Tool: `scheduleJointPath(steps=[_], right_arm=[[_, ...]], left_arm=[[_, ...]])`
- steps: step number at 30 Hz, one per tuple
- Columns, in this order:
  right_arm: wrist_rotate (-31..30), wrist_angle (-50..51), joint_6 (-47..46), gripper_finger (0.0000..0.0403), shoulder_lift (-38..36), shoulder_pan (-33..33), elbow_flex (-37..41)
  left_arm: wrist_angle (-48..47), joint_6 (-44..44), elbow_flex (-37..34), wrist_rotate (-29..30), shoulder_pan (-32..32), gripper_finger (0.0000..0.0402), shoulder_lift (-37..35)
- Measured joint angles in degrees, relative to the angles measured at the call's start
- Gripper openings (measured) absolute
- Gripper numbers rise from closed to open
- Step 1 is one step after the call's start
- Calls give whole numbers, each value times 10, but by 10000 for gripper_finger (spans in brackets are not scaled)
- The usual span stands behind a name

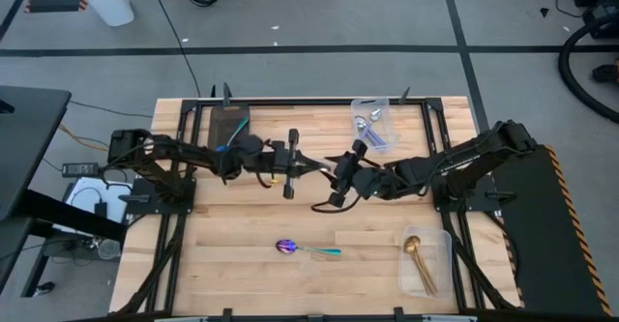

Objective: Sort silverware by color (type)
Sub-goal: Put the purple spoon into the top transparent bin

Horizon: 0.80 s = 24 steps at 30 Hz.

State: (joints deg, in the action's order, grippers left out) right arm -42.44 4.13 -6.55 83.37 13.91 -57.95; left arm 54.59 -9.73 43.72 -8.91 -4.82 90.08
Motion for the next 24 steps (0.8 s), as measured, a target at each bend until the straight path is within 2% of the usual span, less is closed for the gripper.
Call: scheduleJointPath(steps=[7, 13, 18, 24], right_arm=[[32, -89, 85, 185, 0, 0, 0], [50, -110, 98, 179, 0, 0, 0], [61, -109, 98, 150, 0, 0, 0], [60, -106, 98, 92, 0, -2, 0]], left_arm=[[40, 1, 0, 0, 14, 5, 0], [63, 4, 0, 0, 16, 4, 0], [93, 16, 0, 0, 16, 4, 0], [91, 18, 0, -1, 17, 4, 0]])
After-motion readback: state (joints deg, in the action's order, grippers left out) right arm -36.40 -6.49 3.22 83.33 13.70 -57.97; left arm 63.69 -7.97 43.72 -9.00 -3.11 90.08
